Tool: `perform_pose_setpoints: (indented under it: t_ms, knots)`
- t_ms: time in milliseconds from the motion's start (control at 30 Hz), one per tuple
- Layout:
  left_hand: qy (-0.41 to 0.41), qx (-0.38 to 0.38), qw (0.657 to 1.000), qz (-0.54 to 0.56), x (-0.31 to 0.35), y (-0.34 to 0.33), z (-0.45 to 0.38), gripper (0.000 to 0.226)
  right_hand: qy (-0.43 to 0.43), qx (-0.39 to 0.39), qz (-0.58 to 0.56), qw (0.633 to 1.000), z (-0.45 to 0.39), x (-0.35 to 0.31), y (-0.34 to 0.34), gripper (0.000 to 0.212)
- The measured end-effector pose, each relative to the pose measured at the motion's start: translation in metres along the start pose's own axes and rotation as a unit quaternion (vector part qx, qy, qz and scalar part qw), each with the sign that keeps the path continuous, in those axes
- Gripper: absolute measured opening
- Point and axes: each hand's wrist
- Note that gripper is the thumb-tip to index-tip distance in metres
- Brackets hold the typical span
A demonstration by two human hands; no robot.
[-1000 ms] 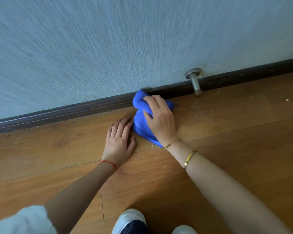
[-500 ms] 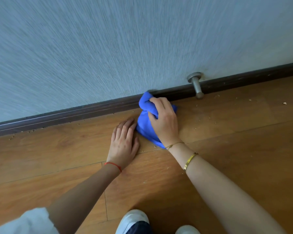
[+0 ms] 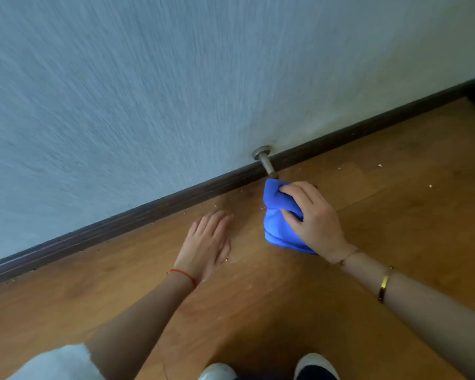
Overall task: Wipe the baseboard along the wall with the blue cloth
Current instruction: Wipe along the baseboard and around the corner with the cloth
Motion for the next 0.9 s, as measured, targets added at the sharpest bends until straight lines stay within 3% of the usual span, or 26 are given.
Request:
perform_pose_setpoints:
  t_ms: [167,300,633,700,800,900]
  knots:
    - [-0.039,-0.031,0.998,0.022,0.023,-0.004,-0.032,0.049,-0.063,0.000,0.034,0.997,-0.013,0.054,0.019,0.034]
    - [-0.038,-0.040,0.998,0.024,0.034,-0.026,-0.056,0.052,-0.059,-0.005,0.023,0.998,-0.025,0.085,-0.003,0.036]
    - [0.060,-0.002,0.998,-0.007,0.043,-0.075,-0.092,0.057,0.010,0.032,0.002,0.999,-0.044,0.105,-0.080,0.039]
    - [0.066,0.011,0.998,-0.013,0.044,-0.077,-0.094,0.056,-0.033,0.057,-0.008,0.998,-0.040,0.125,-0.079,0.037]
    - [0.073,0.006,0.997,-0.020,0.050,-0.076,-0.094,0.055,-0.180,0.089,-0.041,0.979,-0.044,0.162,-0.069,0.039]
    - [0.072,-0.013,0.997,-0.037,0.058,-0.076,-0.096,0.056,-0.186,0.099,-0.058,0.976,-0.049,0.173,-0.066,0.037]
Point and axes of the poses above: each hand's wrist, its own z-axis away from the middle knuckle, its own y-axis out of the back of the hand, x = y × z, and after that the axes turned 14 degrees about z, right-handed
